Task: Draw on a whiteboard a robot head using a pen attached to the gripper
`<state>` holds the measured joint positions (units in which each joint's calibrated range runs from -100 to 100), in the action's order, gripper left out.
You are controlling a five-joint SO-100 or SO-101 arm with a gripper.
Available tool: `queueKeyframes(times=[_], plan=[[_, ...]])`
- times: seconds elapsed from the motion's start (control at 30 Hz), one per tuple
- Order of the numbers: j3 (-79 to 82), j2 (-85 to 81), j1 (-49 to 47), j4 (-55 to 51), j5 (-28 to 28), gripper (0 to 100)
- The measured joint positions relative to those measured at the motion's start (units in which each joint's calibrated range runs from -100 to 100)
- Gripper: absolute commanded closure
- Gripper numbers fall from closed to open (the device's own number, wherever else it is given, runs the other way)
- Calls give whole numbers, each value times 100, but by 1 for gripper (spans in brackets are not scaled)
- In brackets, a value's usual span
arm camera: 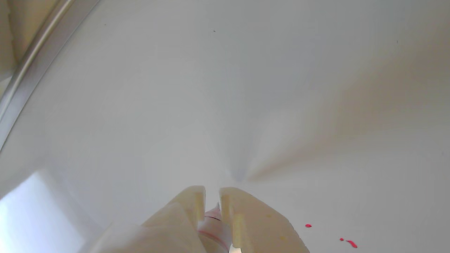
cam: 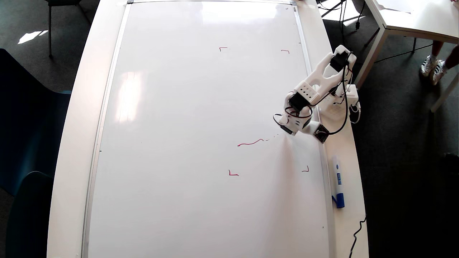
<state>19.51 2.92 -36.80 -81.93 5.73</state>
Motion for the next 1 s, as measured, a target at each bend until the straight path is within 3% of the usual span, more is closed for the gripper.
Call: queueKeyframes(times=[0.7, 1.0], plan=[[1864, -1440, 1425, 110, 851, 99], [1233, -1449, 950, 110, 861, 99]])
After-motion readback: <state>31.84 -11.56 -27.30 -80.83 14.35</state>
